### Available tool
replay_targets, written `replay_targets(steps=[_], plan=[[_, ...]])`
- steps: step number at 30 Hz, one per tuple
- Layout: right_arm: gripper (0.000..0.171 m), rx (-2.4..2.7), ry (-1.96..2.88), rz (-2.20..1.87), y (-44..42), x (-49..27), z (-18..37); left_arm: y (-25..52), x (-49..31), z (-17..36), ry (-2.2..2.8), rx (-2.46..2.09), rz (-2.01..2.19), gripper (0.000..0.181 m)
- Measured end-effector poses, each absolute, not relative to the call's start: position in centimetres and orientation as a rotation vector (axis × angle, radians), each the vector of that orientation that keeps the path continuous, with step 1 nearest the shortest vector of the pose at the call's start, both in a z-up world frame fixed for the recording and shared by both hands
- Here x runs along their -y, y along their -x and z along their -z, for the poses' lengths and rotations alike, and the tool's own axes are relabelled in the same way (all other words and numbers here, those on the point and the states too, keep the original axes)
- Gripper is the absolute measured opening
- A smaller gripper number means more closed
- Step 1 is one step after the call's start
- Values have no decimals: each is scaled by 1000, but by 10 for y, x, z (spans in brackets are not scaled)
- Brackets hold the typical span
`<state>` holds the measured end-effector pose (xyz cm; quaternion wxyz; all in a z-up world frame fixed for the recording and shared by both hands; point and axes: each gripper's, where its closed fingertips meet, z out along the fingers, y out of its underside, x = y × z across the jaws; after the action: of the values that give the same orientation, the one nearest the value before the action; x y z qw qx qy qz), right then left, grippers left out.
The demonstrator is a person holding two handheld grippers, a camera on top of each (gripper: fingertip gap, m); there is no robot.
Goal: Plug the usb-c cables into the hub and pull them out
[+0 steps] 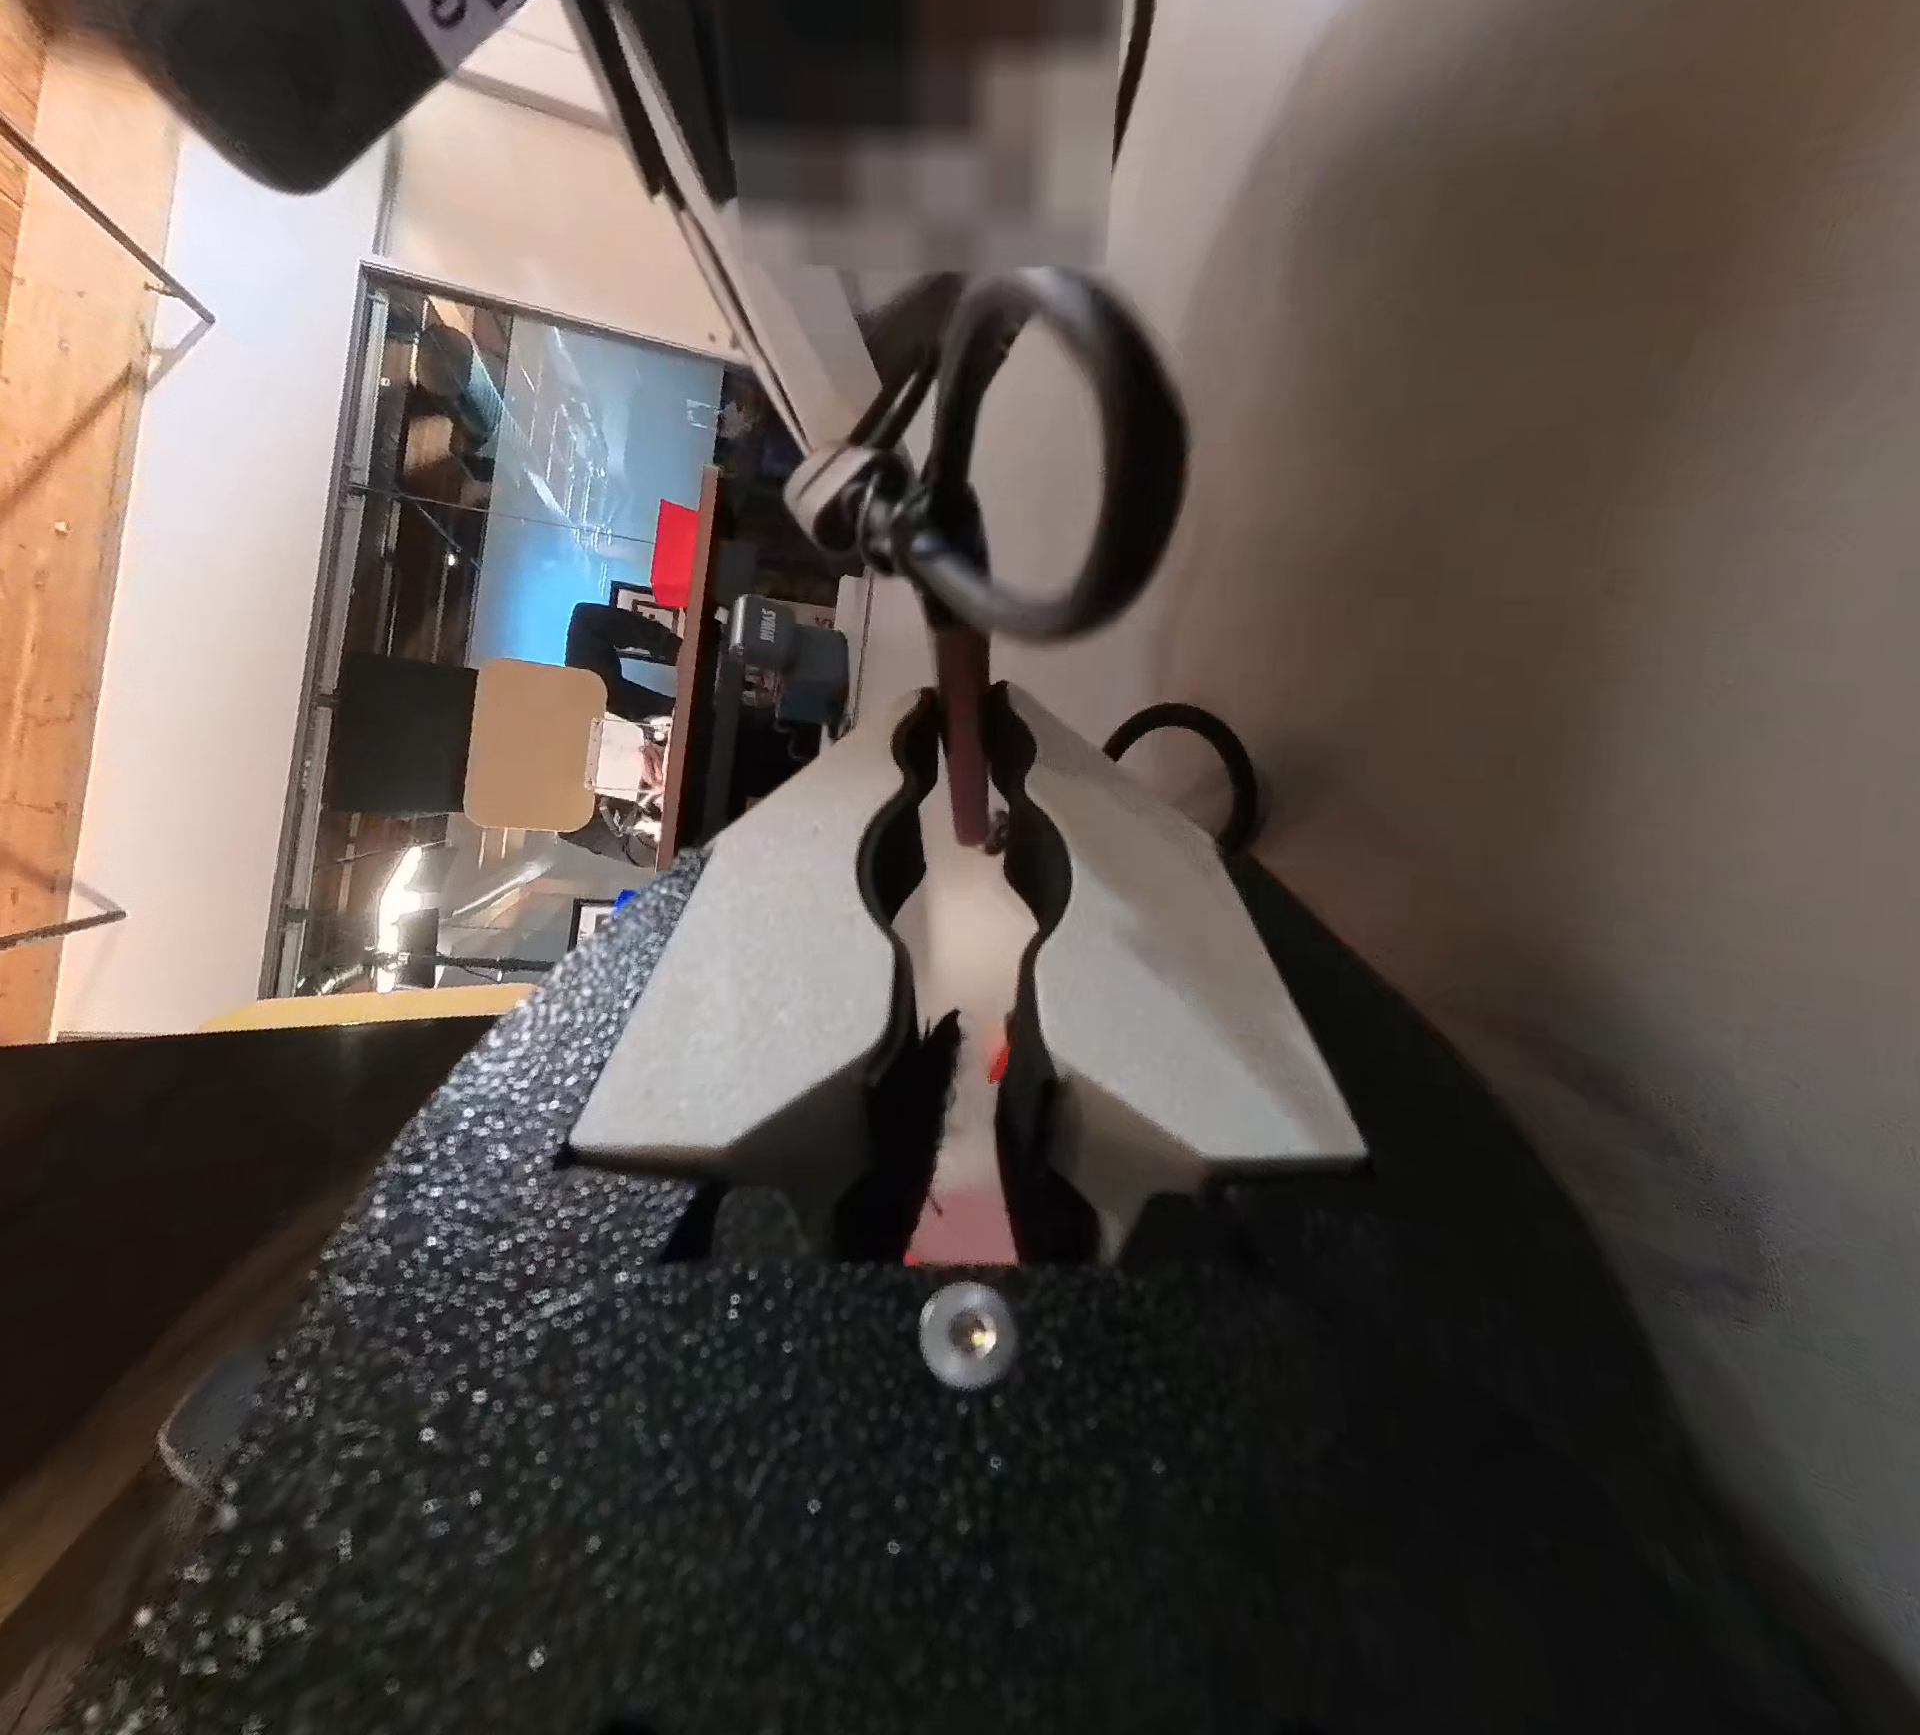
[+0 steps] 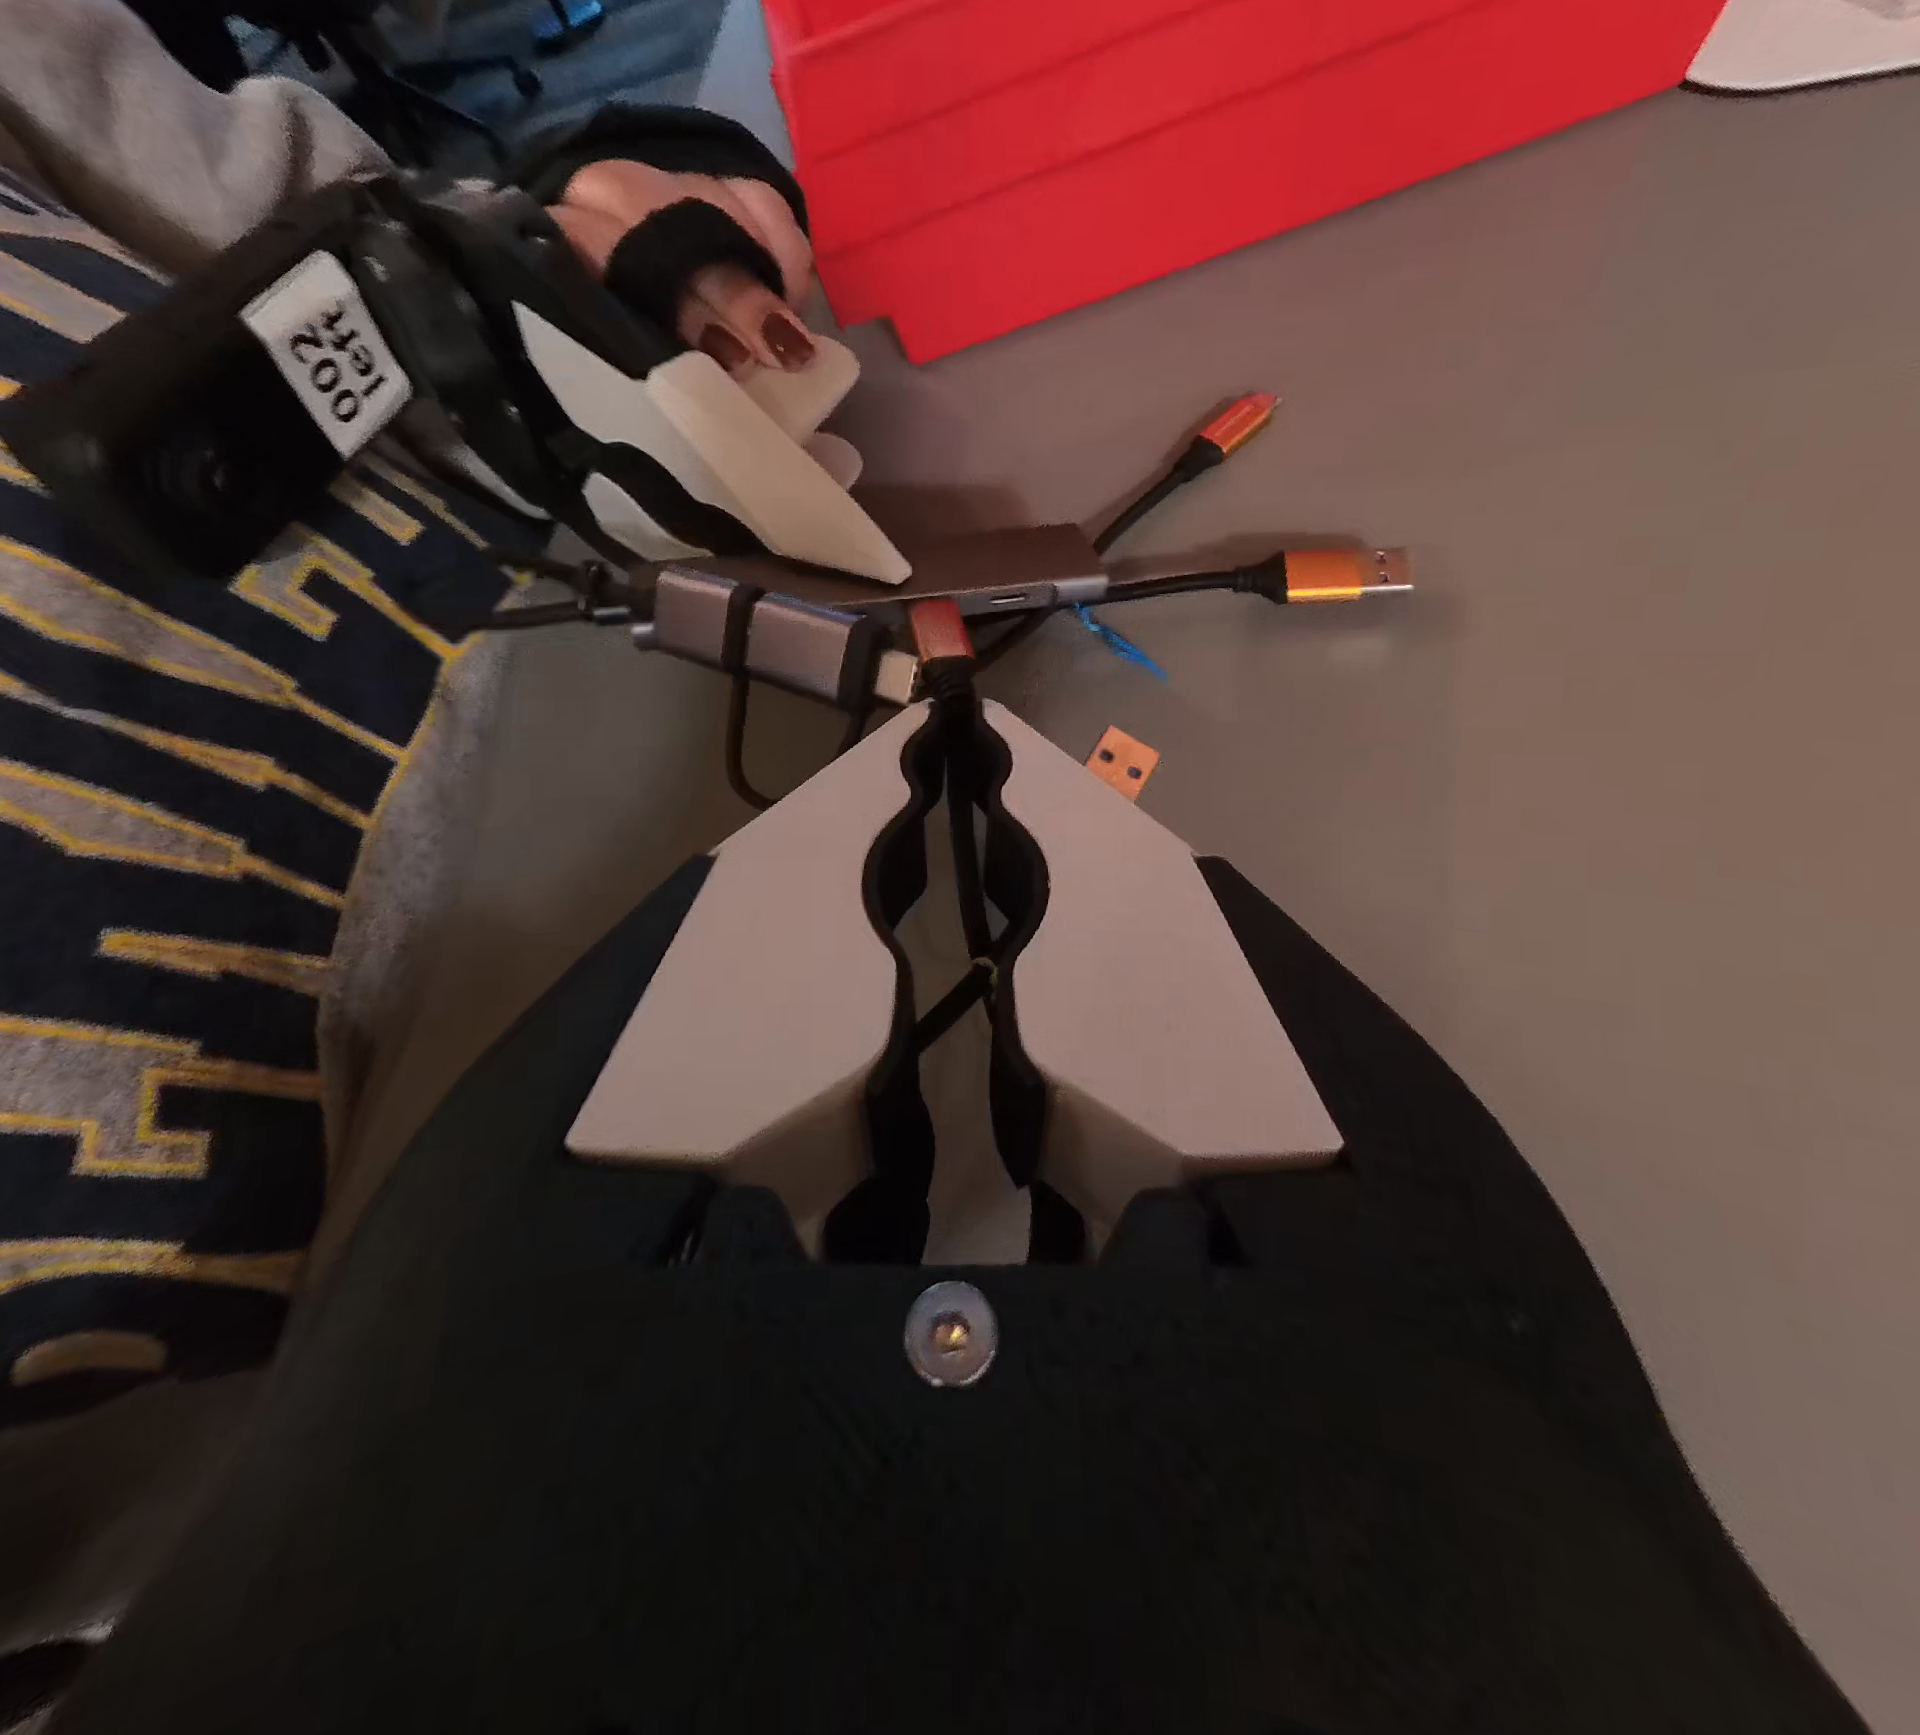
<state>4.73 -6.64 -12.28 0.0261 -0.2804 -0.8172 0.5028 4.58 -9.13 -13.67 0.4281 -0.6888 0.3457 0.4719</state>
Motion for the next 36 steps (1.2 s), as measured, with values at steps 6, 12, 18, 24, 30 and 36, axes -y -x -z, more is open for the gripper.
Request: replay_targets(steps=[6, 12, 18, 24, 30, 36], plan=[[2, 2441, 836, -1698, -57, 67, 112, -42, 90, 129, 1699, -799, -1195, 10], [2, 2455, 756, -1682, -64, 72, 110, -43, 89, 132, 1737, -801, -1151, 7], [0, 2447, 783, -1620, -60, 71, 112, -47, 90, 134, 1753, -794, -1092, 9], [1, 2434, 828, -1620, -58, 69, 116, -47, 90, 134, 1757, -793, -1089, 7], [1, 2416, 847, -1750, -60, 68, 110, -51, 89, 129, 1715, -787, -1076, 7], [5, 2386, 827, -1781, -60, 69, 107, -51, 90, 122, 1682, -770, -1079, 7]])
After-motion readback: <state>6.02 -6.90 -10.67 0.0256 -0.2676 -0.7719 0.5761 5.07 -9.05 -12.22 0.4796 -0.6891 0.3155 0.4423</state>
